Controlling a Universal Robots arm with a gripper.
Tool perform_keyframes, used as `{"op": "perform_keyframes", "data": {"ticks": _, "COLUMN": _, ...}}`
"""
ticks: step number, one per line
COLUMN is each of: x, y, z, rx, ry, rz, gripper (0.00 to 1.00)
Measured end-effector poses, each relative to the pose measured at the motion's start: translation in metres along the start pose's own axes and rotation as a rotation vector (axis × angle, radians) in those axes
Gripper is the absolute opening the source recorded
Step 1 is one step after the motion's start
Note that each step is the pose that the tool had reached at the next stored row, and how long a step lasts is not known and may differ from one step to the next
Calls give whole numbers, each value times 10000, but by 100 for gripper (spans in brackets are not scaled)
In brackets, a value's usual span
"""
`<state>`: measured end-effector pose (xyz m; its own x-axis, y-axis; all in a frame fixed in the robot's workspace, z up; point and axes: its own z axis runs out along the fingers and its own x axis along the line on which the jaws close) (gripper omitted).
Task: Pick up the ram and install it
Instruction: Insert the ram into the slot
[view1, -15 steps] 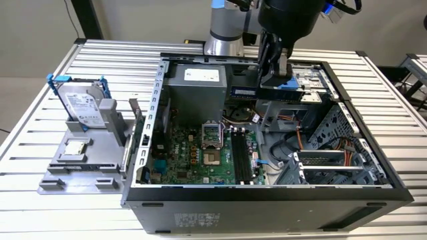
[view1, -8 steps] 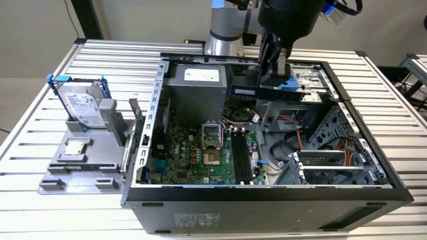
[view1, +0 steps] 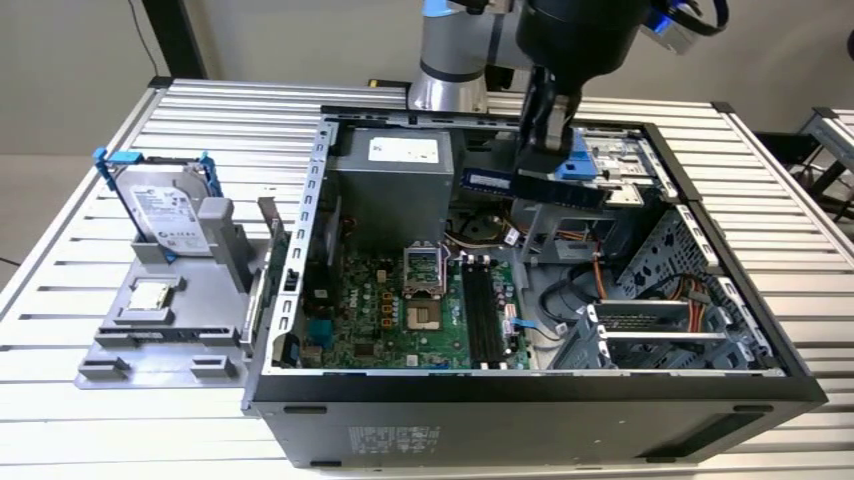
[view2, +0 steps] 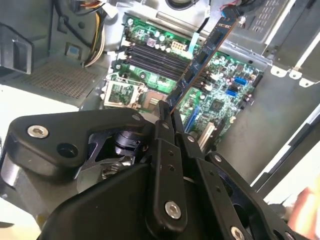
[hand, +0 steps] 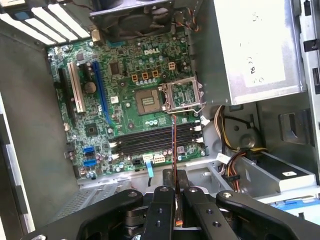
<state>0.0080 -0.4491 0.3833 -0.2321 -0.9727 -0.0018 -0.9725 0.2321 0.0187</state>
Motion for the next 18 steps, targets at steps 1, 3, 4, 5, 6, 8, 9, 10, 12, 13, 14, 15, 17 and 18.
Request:
{"op": "perform_keyframes", "data": {"ticks": 1, "x": 0, "y": 0, "z": 0, "rx": 0, "ry": -2, "rz": 119, "gripper": 0}}
{"op": "perform_keyframes", "data": {"ticks": 3, "x": 0, "y": 0, "z": 0, "rx": 0, "ry": -7, "rz": 347, "gripper": 0}}
{"op": "perform_keyframes", "data": {"ticks": 4, "x": 0, "y": 0, "z": 0, "rx": 0, "ry": -9, "rz": 459, "gripper": 0}}
{"op": "perform_keyframes", "data": {"ticks": 5, "x": 0, "y": 0, "z": 0, "rx": 1, "ry": -10, "rz": 567, "gripper": 0}}
{"op": "perform_keyframes", "data": {"ticks": 6, "x": 0, "y": 0, "z": 0, "rx": 1, "ry": -12, "rz": 660, "gripper": 0}}
{"op": "perform_keyframes", "data": {"ticks": 8, "x": 0, "y": 0, "z": 0, "rx": 1, "ry": -16, "rz": 859, "gripper": 0}}
{"op": "perform_keyframes", "data": {"ticks": 9, "x": 0, "y": 0, "z": 0, "rx": 1, "ry": -18, "rz": 968, "gripper": 0}}
{"op": "perform_keyframes", "data": {"ticks": 10, "x": 0, "y": 0, "z": 0, "rx": 2, "ry": -20, "rz": 1071, "gripper": 0}}
{"op": "perform_keyframes", "data": {"ticks": 12, "x": 0, "y": 0, "z": 0, "rx": 2, "ry": -24, "rz": 1274, "gripper": 0}}
{"op": "perform_keyframes", "data": {"ticks": 13, "x": 0, "y": 0, "z": 0, "rx": 2, "ry": -26, "rz": 1370, "gripper": 0}}
{"op": "perform_keyframes", "data": {"ticks": 14, "x": 0, "y": 0, "z": 0, "rx": 2, "ry": -28, "rz": 1479, "gripper": 0}}
{"op": "perform_keyframes", "data": {"ticks": 15, "x": 0, "y": 0, "z": 0, "rx": 3, "ry": -30, "rz": 1581, "gripper": 0}}
{"op": "perform_keyframes", "data": {"ticks": 17, "x": 0, "y": 0, "z": 0, "rx": 3, "ry": -34, "rz": 1805, "gripper": 0}}
{"op": "perform_keyframes", "data": {"ticks": 18, "x": 0, "y": 0, "z": 0, "rx": 3, "ry": -36, "rz": 1919, "gripper": 0}}
